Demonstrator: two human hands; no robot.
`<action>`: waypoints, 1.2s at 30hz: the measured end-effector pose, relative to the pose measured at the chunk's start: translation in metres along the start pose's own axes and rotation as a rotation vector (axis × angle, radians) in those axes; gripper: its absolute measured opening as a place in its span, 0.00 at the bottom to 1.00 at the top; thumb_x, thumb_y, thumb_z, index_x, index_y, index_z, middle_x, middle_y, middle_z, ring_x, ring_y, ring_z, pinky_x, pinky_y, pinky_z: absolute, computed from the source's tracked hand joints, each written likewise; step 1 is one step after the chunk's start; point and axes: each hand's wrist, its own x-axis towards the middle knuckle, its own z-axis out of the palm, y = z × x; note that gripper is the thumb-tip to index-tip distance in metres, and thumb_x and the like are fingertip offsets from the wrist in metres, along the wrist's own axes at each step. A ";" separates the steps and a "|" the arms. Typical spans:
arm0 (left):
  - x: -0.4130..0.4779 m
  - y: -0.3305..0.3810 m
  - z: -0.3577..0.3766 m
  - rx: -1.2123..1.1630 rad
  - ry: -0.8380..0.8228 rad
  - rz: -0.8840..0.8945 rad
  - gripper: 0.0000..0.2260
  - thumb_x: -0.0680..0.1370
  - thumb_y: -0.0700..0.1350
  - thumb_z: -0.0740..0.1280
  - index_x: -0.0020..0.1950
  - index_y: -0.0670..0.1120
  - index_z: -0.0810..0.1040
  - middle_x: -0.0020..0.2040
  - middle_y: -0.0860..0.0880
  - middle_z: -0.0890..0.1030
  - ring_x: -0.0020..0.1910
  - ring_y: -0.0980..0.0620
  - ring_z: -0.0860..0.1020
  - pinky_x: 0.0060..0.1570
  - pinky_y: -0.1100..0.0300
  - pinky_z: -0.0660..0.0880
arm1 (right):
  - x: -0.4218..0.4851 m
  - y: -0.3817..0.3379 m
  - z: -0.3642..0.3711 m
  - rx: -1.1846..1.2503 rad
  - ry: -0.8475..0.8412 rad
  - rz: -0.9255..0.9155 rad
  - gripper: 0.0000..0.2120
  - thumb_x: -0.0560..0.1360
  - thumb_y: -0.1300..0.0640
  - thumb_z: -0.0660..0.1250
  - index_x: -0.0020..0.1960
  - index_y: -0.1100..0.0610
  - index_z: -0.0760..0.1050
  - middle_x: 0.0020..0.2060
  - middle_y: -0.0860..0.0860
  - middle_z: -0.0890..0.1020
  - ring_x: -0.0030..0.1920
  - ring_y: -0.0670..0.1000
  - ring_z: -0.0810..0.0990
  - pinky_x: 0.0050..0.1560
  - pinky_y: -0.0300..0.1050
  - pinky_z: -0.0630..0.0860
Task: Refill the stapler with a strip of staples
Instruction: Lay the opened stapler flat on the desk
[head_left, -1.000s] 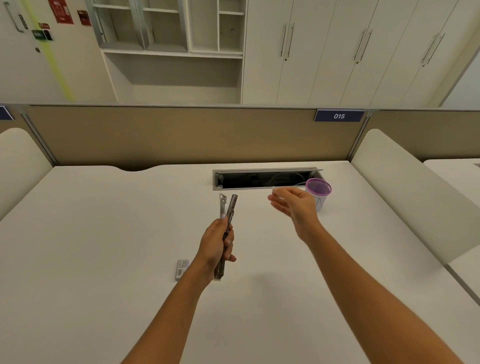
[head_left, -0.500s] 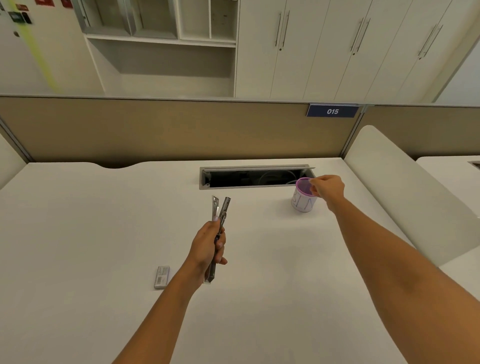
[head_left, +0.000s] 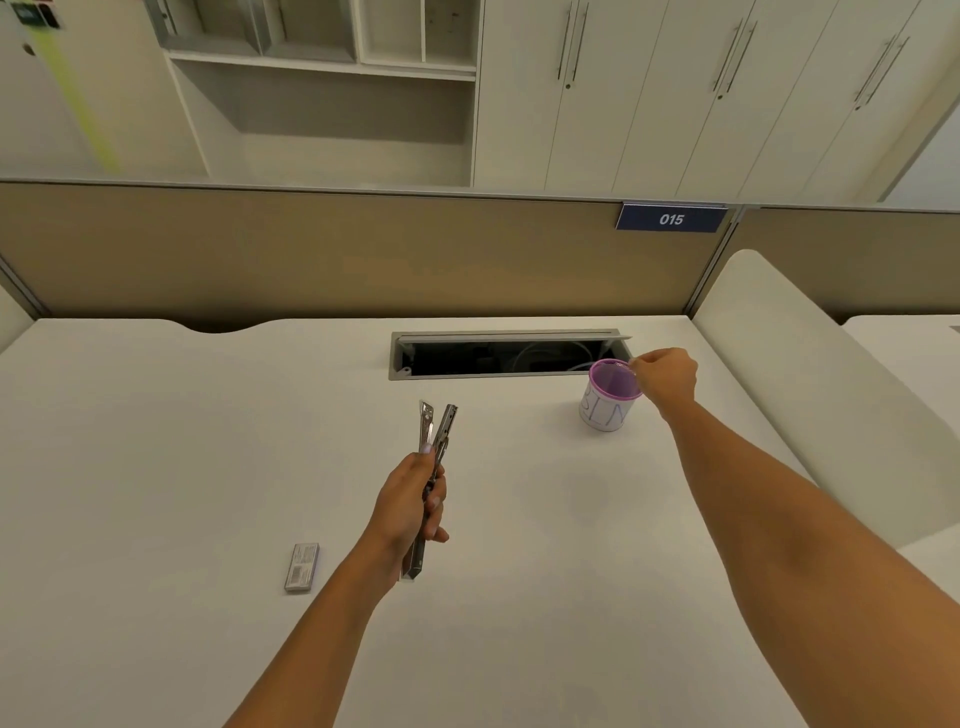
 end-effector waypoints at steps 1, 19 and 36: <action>0.000 0.000 0.000 -0.003 -0.001 -0.001 0.16 0.82 0.53 0.53 0.43 0.44 0.71 0.26 0.52 0.69 0.19 0.56 0.64 0.24 0.61 0.74 | 0.000 0.001 0.000 0.002 -0.001 -0.001 0.11 0.74 0.60 0.71 0.55 0.64 0.81 0.51 0.61 0.84 0.49 0.59 0.82 0.47 0.50 0.79; -0.013 0.008 -0.007 -0.089 -0.029 -0.009 0.17 0.82 0.55 0.53 0.44 0.45 0.71 0.25 0.52 0.68 0.20 0.56 0.64 0.24 0.61 0.73 | -0.190 -0.068 0.018 0.469 -0.318 -0.524 0.05 0.75 0.59 0.69 0.50 0.52 0.82 0.42 0.46 0.85 0.43 0.44 0.83 0.44 0.36 0.79; -0.037 0.007 -0.028 -0.105 -0.010 0.047 0.18 0.81 0.56 0.54 0.46 0.43 0.73 0.25 0.53 0.70 0.21 0.55 0.67 0.25 0.62 0.73 | -0.305 -0.064 0.051 0.289 -0.358 -0.701 0.22 0.79 0.47 0.62 0.72 0.42 0.64 0.65 0.41 0.75 0.58 0.42 0.77 0.53 0.30 0.71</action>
